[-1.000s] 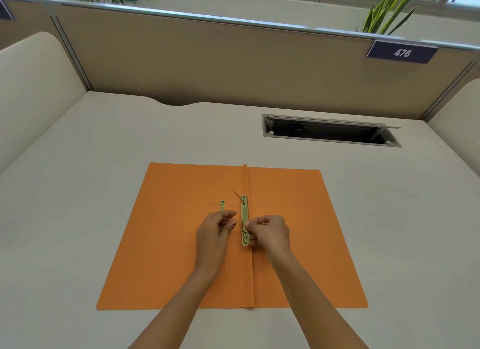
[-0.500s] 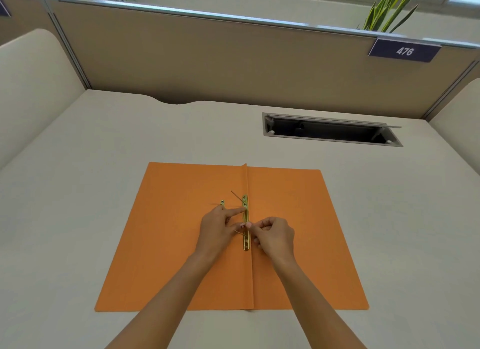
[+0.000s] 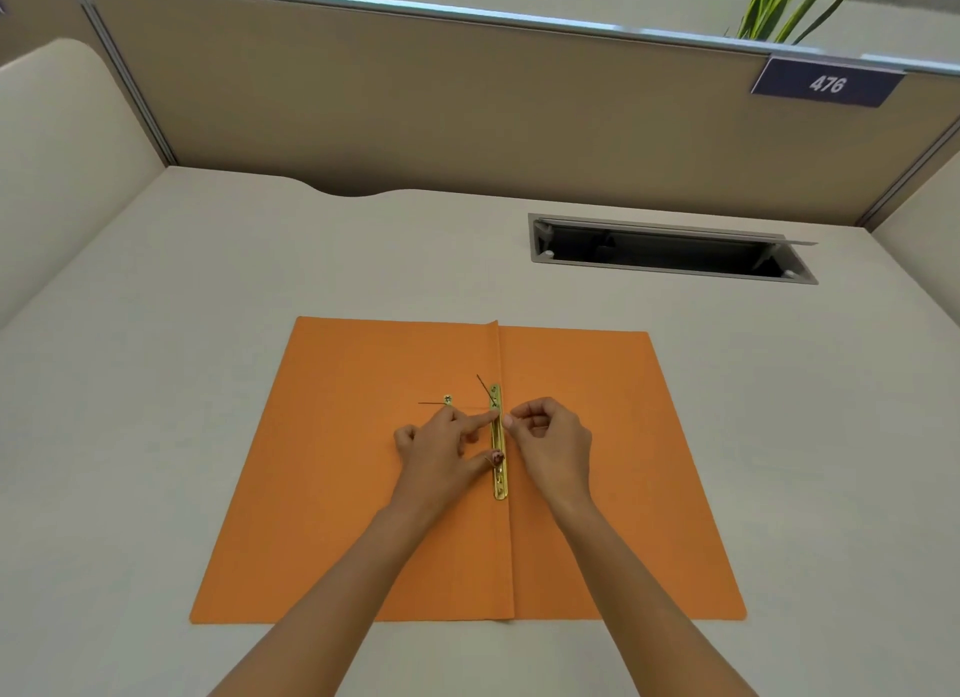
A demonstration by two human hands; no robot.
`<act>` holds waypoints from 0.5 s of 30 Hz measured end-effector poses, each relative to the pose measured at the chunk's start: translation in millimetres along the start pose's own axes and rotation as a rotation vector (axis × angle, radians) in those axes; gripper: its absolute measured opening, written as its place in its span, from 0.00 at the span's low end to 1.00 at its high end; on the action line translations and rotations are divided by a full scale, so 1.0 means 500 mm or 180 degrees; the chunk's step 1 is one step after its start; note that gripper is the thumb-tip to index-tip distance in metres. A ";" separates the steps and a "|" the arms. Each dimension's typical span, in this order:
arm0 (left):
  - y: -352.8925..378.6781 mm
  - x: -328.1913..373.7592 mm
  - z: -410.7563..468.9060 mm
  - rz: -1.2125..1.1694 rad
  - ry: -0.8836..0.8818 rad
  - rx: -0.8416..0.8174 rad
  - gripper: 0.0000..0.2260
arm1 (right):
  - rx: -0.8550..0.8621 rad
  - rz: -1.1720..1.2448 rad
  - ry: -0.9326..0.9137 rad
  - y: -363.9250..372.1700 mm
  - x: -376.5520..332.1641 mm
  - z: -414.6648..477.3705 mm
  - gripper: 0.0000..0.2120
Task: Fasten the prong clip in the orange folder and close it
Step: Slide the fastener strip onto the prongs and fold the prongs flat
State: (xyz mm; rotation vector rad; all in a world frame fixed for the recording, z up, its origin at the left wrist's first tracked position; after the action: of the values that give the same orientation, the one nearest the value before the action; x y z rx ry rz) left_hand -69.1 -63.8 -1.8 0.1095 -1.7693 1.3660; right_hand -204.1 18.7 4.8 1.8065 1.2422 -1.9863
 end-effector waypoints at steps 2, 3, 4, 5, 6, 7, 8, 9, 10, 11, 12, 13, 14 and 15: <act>0.004 0.000 0.003 0.0090 -0.0058 -0.0078 0.20 | -0.0022 0.0023 -0.0118 0.008 -0.011 0.010 0.04; 0.004 -0.001 0.006 0.0134 -0.0083 -0.0106 0.20 | -0.0044 0.0021 -0.0158 0.015 -0.016 0.017 0.05; 0.005 -0.001 0.007 0.0165 -0.0100 -0.0128 0.20 | -0.0068 0.0025 -0.0199 0.021 -0.020 0.024 0.05; 0.005 -0.001 0.008 0.0185 -0.0118 -0.0142 0.20 | -0.0086 0.0027 -0.0247 0.025 -0.024 0.029 0.06; 0.005 -0.003 0.009 0.0202 -0.0138 -0.0148 0.20 | -0.0108 0.0021 -0.0297 0.030 -0.028 0.035 0.06; 0.006 -0.004 0.009 0.0210 -0.0151 -0.0150 0.20 | -0.0139 0.0000 -0.0352 0.035 -0.032 0.039 0.06; 0.008 -0.005 0.009 0.0219 -0.0156 -0.0149 0.20 | -0.0183 -0.0035 -0.0412 0.041 -0.036 0.044 0.06; 0.009 -0.005 0.007 0.0235 -0.0152 -0.0143 0.20 | -0.0226 -0.0098 -0.0480 0.046 -0.039 0.049 0.06; 0.010 -0.004 0.007 0.0251 -0.0145 -0.0141 0.20 | -0.0255 -0.0192 -0.0548 0.051 -0.041 0.052 0.05; 0.011 -0.005 0.007 0.0253 -0.0137 -0.0141 0.20 | -0.0264 -0.0309 -0.0610 0.054 -0.042 0.056 0.05; 0.012 -0.005 0.007 0.0244 -0.0128 -0.0144 0.20 | -0.0256 -0.0419 -0.0668 0.055 -0.043 0.059 0.04; 0.013 -0.006 0.007 0.0233 -0.0121 -0.0156 0.21 | -0.0246 -0.0500 -0.0722 0.054 -0.043 0.062 0.03; 0.014 -0.006 0.006 0.0231 -0.0112 -0.0172 0.21 | -0.0234 -0.0539 -0.0773 0.052 -0.043 0.064 0.03; 0.014 -0.006 0.006 0.0233 -0.0097 -0.0183 0.22 | -0.0210 -0.0546 -0.0828 0.049 -0.044 0.064 0.03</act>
State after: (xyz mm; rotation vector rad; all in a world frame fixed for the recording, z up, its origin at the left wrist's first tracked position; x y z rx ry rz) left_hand -72.8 -65.0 -9.1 0.0349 -1.8524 1.3706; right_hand -207.1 -26.8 10.3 1.3981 1.3979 -2.1575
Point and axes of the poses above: each hand's wrist, its own z-axis towards the middle knuckle, its own y-axis out of the palm, x = y × z, the point moved 10 cm from there along z, towards the middle knuckle, and after that the axes turned 2 degrees about -y, right-handed, at the moved point
